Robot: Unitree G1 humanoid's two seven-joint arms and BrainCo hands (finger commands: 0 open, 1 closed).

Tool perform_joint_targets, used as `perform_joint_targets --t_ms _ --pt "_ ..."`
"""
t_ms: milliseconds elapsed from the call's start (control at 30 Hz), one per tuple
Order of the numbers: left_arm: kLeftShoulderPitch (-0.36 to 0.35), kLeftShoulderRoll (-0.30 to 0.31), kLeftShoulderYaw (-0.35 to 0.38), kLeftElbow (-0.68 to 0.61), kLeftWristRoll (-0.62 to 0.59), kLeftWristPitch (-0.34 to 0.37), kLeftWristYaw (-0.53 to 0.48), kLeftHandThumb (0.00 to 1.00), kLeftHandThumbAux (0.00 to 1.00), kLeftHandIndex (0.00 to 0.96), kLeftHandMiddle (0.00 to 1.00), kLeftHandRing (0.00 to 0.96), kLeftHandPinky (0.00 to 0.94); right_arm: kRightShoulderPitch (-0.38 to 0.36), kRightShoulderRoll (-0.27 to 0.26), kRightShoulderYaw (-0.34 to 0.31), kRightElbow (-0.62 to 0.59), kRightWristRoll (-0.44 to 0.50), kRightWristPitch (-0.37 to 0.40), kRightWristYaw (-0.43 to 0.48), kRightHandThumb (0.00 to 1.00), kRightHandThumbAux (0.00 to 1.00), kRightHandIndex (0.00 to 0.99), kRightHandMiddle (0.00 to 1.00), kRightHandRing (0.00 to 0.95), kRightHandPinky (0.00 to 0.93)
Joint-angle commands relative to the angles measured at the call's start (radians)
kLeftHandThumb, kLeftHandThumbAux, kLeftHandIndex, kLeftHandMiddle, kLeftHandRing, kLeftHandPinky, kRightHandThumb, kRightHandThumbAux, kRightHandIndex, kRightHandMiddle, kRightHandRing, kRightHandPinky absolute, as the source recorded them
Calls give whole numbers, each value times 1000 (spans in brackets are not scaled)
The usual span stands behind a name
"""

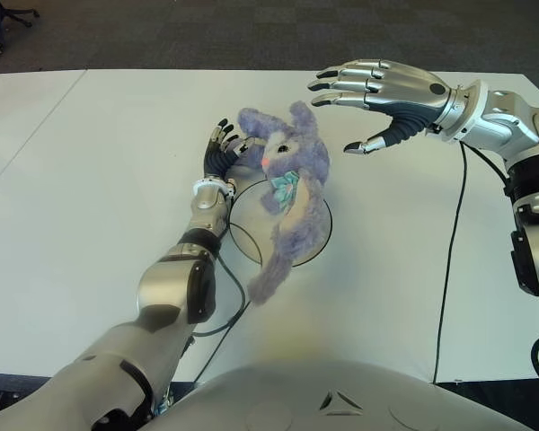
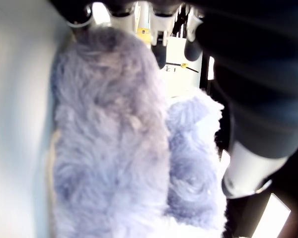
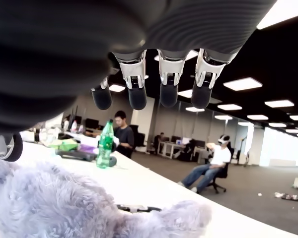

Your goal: Put the doll into the plate.

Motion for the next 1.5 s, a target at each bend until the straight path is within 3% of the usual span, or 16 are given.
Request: perform_joint_targets --t_ms 33,200,333,733,1500 --pt "119 -29 7 94 -7 141 15 80 745 38 115 150 196 -7 -4 29 25 -5 -6 5 392 271 0 0 0 0" --pt "119 -31 10 93 -10 137 13 81 736 36 115 151 198 -3 -1 52 44 12 0 31 403 282 0 0 0 0" --pt "118 -33 17 93 -17 139 11 84 735 39 118 150 193 47 13 85 68 -20 10 21 424 277 0 0 0 0" --pt "114 -36 25 94 -27 151 18 84 737 46 133 163 206 65 41 136 100 -31 31 4 445 291 0 0 0 0" --pt "116 -47 33 92 -33 148 37 41 728 57 136 163 200 131 122 262 158 -118 97 -147 260 393 0 0 0 0"
